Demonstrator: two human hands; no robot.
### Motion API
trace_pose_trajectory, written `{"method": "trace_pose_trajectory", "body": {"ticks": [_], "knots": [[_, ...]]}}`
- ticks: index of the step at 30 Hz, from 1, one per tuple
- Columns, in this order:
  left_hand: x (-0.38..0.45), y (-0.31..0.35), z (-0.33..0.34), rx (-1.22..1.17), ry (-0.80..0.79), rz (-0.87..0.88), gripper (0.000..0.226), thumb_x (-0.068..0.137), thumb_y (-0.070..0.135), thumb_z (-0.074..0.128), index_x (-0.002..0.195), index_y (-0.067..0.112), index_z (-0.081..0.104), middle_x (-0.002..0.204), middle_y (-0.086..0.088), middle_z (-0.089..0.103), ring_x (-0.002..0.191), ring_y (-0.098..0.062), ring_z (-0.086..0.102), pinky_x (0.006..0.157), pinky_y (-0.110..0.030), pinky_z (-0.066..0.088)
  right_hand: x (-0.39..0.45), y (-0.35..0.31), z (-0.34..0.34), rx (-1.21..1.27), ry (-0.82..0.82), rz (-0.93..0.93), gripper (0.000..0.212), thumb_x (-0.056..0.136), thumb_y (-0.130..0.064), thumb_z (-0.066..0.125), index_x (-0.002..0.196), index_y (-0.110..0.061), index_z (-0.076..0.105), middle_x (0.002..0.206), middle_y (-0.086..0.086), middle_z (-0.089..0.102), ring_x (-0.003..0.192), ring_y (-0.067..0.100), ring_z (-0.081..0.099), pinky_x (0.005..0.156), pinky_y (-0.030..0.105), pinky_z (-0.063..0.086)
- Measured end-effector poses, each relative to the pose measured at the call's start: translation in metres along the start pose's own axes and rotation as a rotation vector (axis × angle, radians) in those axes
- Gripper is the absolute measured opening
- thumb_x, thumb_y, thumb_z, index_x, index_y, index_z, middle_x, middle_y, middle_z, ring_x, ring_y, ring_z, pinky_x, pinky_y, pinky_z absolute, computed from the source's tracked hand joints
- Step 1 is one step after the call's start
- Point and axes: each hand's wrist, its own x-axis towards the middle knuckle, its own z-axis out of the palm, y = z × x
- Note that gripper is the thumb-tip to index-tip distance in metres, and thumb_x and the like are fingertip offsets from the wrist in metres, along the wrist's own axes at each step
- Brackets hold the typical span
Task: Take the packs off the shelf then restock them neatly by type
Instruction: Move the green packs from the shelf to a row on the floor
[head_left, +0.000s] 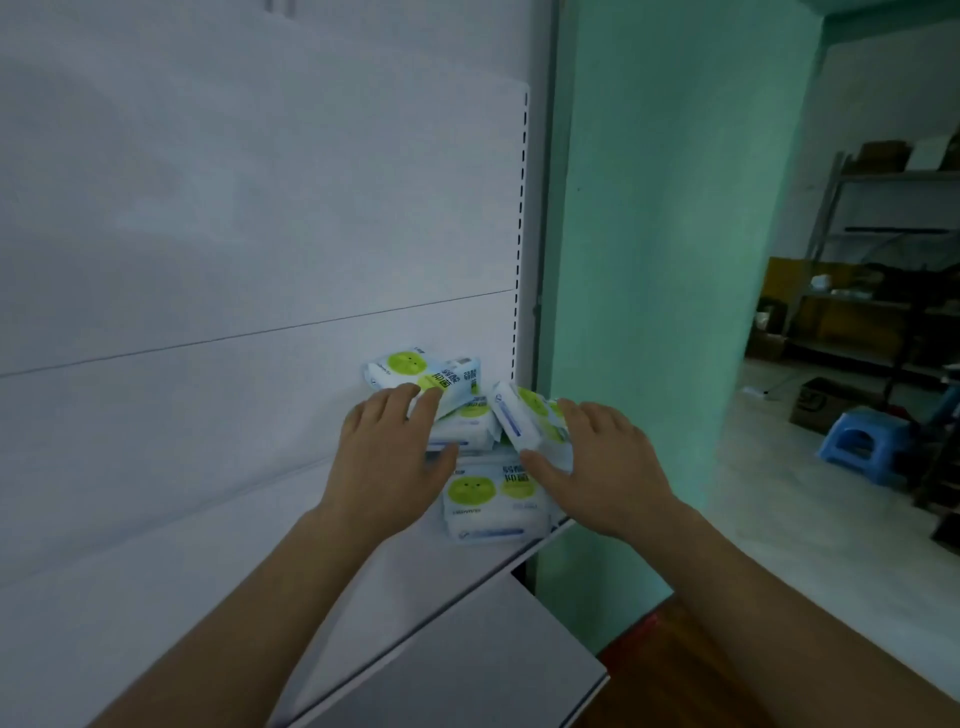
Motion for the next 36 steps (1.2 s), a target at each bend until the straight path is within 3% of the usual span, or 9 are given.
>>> {"method": "trace_pose_trajectory", "body": {"ticks": [4, 9, 14, 19, 24, 27, 29, 33, 36], "knots": [[0.021, -0.014, 0.008, 0.063, 0.004, -0.043, 0.061, 0.080, 0.033, 0.044, 0.135, 0.009, 0.056, 0.131, -0.013, 0.059, 0.117, -0.037, 0.057, 0.097, -0.051, 0.047, 0.043, 0.009, 0.017, 0.013, -0.137, 0.049, 0.095, 0.087, -0.083, 0.018, 0.154, -0.016, 0.026, 0.154, 0.016, 0.038, 0.141, 0.033, 0.034, 0.115, 0.047, 0.030], [0.053, -0.041, 0.012, 0.121, -0.031, -0.047, 0.072, 0.072, 0.030, 0.043, 0.142, 0.012, 0.048, 0.141, -0.014, 0.052, 0.125, -0.038, 0.052, 0.101, -0.053, 0.044, 0.073, 0.005, 0.037, 0.060, -0.236, 0.020, 0.090, 0.086, -0.082, 0.033, 0.151, -0.020, 0.031, 0.144, 0.013, 0.050, 0.130, 0.033, 0.046, 0.109, 0.045, 0.037], [0.094, -0.064, 0.012, 0.161, -0.343, -0.004, 0.089, 0.075, 0.042, 0.047, 0.158, 0.027, 0.018, 0.165, 0.000, 0.016, 0.151, -0.024, 0.013, 0.120, -0.048, 0.019, 0.083, 0.009, 0.047, 0.159, -0.174, -0.069, 0.074, 0.089, -0.061, 0.052, 0.150, -0.026, 0.030, 0.131, 0.007, 0.052, 0.115, 0.026, 0.053, 0.098, 0.041, 0.046], [0.124, -0.075, 0.017, 0.218, -0.587, 0.110, 0.092, 0.082, 0.056, 0.064, 0.157, 0.036, 0.014, 0.166, 0.005, 0.008, 0.147, -0.025, 0.017, 0.110, -0.047, 0.034, 0.098, 0.013, 0.039, 0.222, -0.101, -0.255, 0.072, 0.086, -0.044, 0.061, 0.151, -0.029, 0.032, 0.138, 0.000, 0.043, 0.119, 0.024, 0.052, 0.098, 0.040, 0.045], [0.140, -0.079, 0.027, 0.286, -0.604, 0.137, 0.108, 0.069, 0.078, 0.064, 0.156, 0.036, 0.015, 0.154, 0.006, 0.032, 0.133, -0.024, 0.036, 0.108, -0.042, 0.038, 0.113, 0.014, 0.038, 0.215, -0.241, -0.366, 0.077, 0.085, -0.037, 0.066, 0.153, -0.032, 0.030, 0.150, -0.003, 0.031, 0.135, 0.022, 0.034, 0.113, 0.041, 0.033], [0.147, -0.076, 0.031, 0.278, -0.602, 0.164, 0.101, 0.066, 0.082, 0.064, 0.148, 0.035, 0.030, 0.128, 0.003, 0.043, 0.119, -0.022, 0.040, 0.096, -0.039, 0.043, 0.118, 0.014, 0.037, 0.304, -0.296, -0.302, 0.078, 0.085, -0.069, 0.056, 0.152, -0.040, 0.031, 0.156, -0.005, 0.025, 0.142, 0.017, 0.030, 0.118, 0.040, 0.030], [0.148, -0.074, 0.032, 0.322, -0.575, 0.205, 0.092, 0.066, 0.084, 0.060, 0.139, 0.032, 0.040, 0.123, 0.001, 0.043, 0.118, -0.021, 0.035, 0.089, -0.037, 0.042, 0.124, 0.012, 0.034, 0.307, -0.288, -0.285, 0.077, 0.084, -0.078, 0.047, 0.150, -0.040, 0.035, 0.159, -0.004, 0.025, 0.143, 0.017, 0.030, 0.118, 0.041, 0.031], [0.145, -0.072, 0.034, 0.250, -0.600, 0.174, 0.091, 0.065, 0.081, 0.065, 0.133, 0.025, 0.042, 0.128, 0.004, 0.046, 0.120, -0.018, 0.037, 0.097, -0.040, 0.045, 0.134, 0.004, 0.030, 0.245, -0.272, -0.349, 0.072, 0.089, -0.061, 0.062, 0.149, -0.031, 0.035, 0.149, -0.004, 0.041, 0.134, 0.017, 0.038, 0.111, 0.039, 0.037], [0.140, -0.071, 0.032, 0.153, -0.588, 0.125, 0.087, 0.065, 0.074, 0.072, 0.131, 0.027, 0.039, 0.123, 0.006, 0.050, 0.115, -0.016, 0.043, 0.093, -0.039, 0.047, 0.141, 0.004, 0.031, 0.219, -0.270, -0.366, 0.082, 0.084, -0.062, 0.066, 0.151, -0.030, 0.031, 0.149, -0.004, 0.042, 0.135, 0.018, 0.036, 0.110, 0.039, 0.037]]}}
